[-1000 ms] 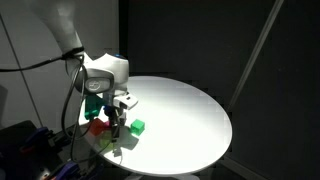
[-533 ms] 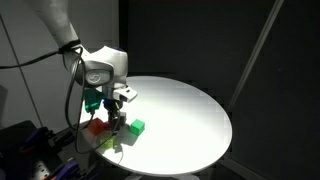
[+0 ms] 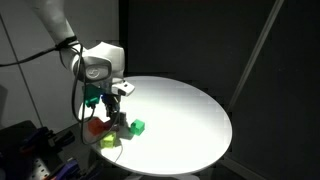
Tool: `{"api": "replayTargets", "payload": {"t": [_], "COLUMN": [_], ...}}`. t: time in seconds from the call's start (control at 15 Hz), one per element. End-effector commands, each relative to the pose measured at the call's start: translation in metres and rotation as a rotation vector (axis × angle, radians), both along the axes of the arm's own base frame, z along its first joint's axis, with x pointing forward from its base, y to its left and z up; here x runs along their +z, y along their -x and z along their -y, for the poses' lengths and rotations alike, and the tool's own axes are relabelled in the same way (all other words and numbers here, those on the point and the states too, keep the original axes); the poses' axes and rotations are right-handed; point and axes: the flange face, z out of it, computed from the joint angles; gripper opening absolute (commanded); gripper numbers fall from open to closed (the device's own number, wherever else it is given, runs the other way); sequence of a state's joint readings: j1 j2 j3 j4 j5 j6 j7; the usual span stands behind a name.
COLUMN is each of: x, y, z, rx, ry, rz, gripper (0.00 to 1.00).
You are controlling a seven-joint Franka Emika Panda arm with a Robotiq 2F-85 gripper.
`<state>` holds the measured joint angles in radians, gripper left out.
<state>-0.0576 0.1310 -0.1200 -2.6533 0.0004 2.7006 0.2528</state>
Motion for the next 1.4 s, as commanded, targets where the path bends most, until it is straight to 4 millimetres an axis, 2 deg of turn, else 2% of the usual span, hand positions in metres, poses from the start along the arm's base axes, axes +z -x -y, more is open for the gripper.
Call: {"api": "replayTargets", "payload": {"t": [0.0, 0.47, 1.33], "x": [0.007, 0.001, -0.028], "y": [-0.004, -0.010, -0.010], "z": [-0.004, -0.011, -0.022], "rx": [0.043, 0.085, 0.186], "ry": [-0.005, 0.009, 0.026], "rz": [0.031, 0.073, 0.065], "gripper": [1.00, 1.00, 1.00]}}
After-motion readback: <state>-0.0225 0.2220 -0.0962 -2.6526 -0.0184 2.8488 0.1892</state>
